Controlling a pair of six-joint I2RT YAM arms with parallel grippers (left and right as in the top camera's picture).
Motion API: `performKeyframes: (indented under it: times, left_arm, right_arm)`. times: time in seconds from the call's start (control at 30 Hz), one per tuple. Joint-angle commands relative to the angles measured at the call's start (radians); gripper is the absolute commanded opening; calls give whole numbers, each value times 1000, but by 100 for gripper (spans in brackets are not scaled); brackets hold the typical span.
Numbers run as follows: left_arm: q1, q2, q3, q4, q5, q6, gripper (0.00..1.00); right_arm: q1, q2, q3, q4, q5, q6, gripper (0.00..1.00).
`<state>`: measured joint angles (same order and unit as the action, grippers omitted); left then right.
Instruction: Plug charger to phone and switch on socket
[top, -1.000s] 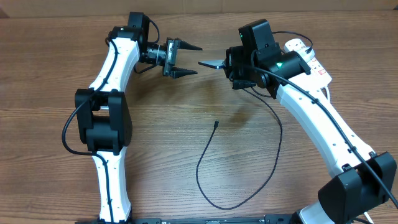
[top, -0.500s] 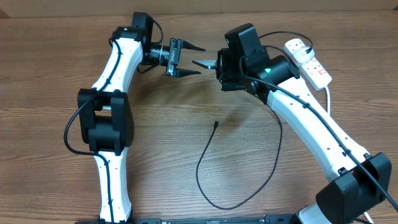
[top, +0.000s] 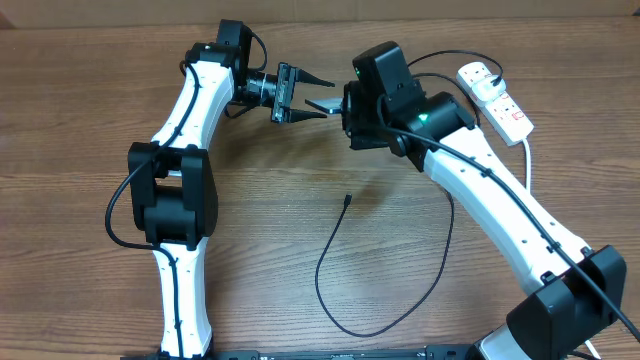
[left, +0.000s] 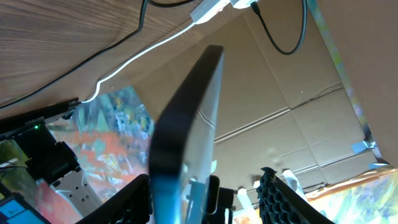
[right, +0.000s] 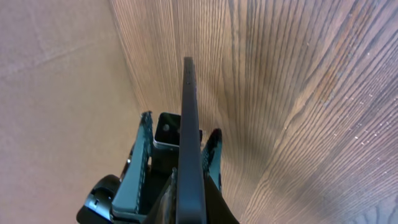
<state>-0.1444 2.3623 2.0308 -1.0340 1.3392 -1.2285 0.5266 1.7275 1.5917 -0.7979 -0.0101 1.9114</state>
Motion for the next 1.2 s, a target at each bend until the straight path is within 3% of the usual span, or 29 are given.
performKeyframes:
  times: [0.0, 0.53, 1.0, 1.17]
  left_arm:
    - [-1, 5, 21, -1, 32, -6, 50]
    - [-1, 5, 21, 0, 40, -6, 45]
    - [-1, 5, 21, 0, 40, -10, 31]
    - [-1, 5, 21, 0, 40, -10, 20]
  right_arm:
    - [13, 9, 31, 11, 20, 20, 4]
    - [22, 35, 31, 44, 54, 31, 4]
    - [23, 35, 31, 71, 16, 31, 8]
    - [23, 35, 31, 71, 8, 31, 10]
